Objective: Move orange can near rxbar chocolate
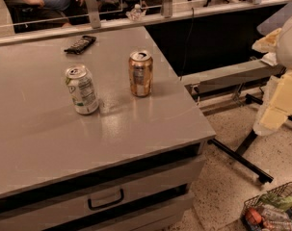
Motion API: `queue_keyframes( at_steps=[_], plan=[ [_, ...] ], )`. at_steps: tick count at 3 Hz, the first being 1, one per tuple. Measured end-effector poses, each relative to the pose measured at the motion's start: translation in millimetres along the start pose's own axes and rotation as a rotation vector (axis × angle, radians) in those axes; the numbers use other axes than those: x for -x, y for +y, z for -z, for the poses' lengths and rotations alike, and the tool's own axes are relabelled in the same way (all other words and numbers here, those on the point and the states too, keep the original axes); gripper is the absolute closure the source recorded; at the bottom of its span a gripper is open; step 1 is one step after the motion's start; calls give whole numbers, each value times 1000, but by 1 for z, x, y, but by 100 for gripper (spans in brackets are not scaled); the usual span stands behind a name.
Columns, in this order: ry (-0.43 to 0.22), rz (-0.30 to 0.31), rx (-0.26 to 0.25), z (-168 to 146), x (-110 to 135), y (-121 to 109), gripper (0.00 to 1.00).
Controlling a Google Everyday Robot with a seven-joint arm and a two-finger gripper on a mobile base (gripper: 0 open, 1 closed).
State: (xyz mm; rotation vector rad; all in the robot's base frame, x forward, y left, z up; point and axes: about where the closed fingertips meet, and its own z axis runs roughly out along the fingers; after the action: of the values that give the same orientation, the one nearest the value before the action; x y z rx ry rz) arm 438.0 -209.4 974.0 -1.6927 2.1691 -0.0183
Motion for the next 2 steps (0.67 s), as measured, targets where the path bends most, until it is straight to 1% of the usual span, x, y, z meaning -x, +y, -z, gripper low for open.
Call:
queue_keyframes(
  at_steps=[1, 2],
  plan=[
    [-244, 10, -31, -7, 7, -4, 0],
    [-434, 7, -39, -19, 18, -4, 0]
  ],
)
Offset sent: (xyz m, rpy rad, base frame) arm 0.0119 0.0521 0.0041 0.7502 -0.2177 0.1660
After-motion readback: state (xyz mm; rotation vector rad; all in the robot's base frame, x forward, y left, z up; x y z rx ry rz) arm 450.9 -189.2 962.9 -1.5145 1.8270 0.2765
